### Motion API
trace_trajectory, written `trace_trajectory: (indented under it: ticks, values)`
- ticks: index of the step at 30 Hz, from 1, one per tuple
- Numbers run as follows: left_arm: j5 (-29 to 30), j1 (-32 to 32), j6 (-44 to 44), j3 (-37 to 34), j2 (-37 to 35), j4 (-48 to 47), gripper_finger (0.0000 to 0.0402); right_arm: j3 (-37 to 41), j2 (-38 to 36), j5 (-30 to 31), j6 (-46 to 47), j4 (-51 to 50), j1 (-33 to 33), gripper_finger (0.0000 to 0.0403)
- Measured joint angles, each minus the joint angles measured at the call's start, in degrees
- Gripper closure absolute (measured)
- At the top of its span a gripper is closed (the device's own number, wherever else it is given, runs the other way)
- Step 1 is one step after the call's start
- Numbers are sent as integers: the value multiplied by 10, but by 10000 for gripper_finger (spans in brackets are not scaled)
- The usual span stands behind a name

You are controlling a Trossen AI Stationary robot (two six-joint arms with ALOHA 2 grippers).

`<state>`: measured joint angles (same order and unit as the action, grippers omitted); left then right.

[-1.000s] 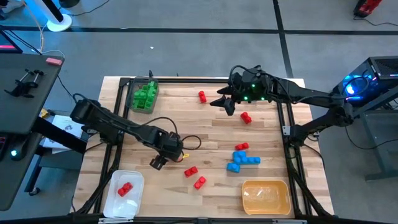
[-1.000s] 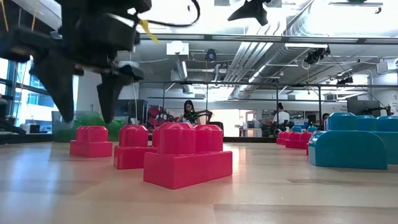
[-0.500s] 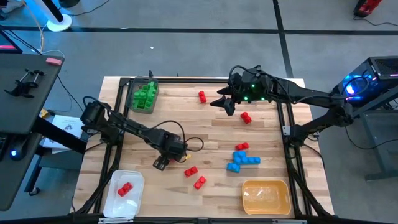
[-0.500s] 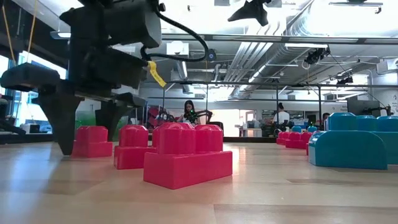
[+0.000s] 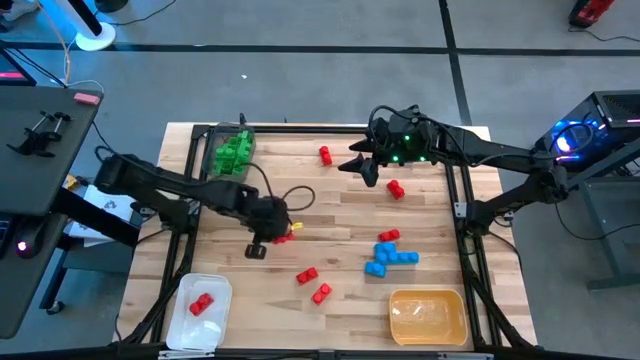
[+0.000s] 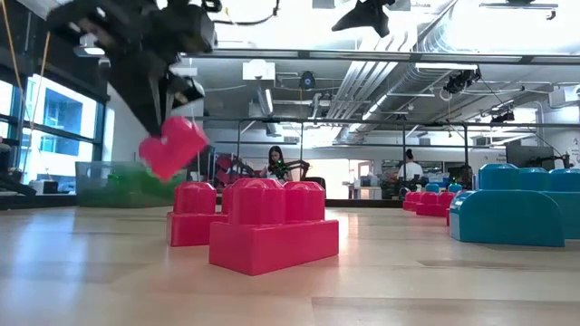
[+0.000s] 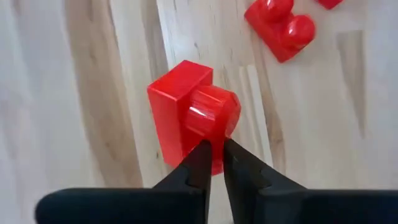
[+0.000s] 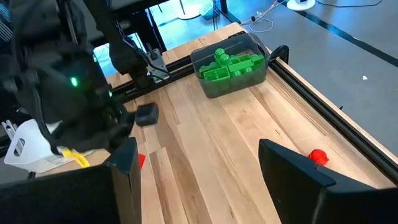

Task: Sort blocks
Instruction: Put the red game piece into the white bin

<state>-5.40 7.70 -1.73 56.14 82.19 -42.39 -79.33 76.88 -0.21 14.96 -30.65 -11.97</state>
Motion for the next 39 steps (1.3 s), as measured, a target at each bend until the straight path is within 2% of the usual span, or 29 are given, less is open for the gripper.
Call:
trace_trajectory:
  ticks: [3,9,16,21,32,36,39]
  values:
    - [1,-3,1,0,-21,-18,368,0,0,0,0,0,0,188]
    - [5,-2,9,0,-20,-27,399,0,0,0,-4,0,0,188]
    - [20,-2,18,0,-11,20,369,0,0,0,-4,0,0,188]
    - [19,-2,59,1,-10,56,319,0,0,0,-4,-1,0,188]
    - [-43,22,240,2,-10,73,160,0,0,0,-5,-3,0,188]
    - [-45,59,286,3,1,115,128,0,0,0,-17,-4,0,188]
    - [-6,81,321,3,35,122,122,0,0,0,-24,-4,0,188]
